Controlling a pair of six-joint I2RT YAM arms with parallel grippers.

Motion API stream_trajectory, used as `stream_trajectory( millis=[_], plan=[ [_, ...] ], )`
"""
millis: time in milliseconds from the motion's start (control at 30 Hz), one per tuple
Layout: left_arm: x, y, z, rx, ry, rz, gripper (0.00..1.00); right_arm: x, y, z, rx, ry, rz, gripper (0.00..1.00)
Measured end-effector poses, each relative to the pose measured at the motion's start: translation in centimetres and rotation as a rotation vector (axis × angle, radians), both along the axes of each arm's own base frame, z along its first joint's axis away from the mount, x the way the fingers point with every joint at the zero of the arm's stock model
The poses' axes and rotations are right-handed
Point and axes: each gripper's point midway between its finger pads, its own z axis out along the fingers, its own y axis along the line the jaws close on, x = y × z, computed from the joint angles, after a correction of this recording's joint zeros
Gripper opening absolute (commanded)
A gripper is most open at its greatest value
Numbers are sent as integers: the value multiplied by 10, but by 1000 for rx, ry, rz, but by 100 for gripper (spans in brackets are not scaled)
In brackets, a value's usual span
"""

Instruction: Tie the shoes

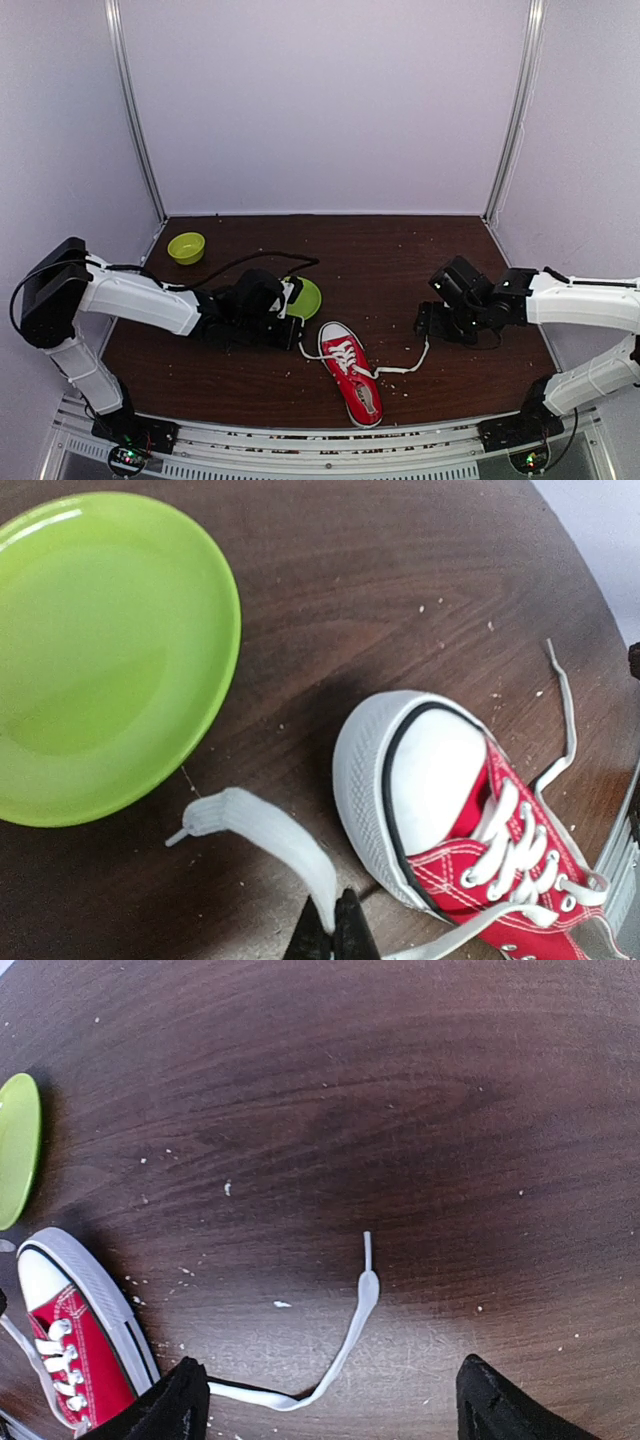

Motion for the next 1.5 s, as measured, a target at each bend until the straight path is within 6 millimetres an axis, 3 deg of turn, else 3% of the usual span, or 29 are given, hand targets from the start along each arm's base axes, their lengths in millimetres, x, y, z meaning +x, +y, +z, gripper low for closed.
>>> stream_trajectory(
  millis=[200, 633, 833, 933, 1100, 1233, 1500],
  plan=[
    [-6, -14, -29, 42, 113, -52, 0, -4, -10, -22, 2, 43, -40, 83],
    [4, -53, -38, 38, 176, -146, 0, -3, -4, -54, -20, 106, -50, 68],
    [2, -48, -39, 60, 170, -148, 0, -4, -4, -71, -34, 138, -66, 59],
    [2, -37, -34, 83, 150, -131, 0, -2, 0, -75, -25, 137, -66, 53],
    [6, -34, -4, 56, 84, -146, 0, 6, 10, -76, -9, 118, -61, 32],
    [4, -39, 13, 24, 41, -195, 0, 14, 22, -77, -2, 102, -52, 0],
    [-22, -67, 41, -133, 8, -436, 0, 10, 25, -69, -5, 99, -30, 0]
  ],
)
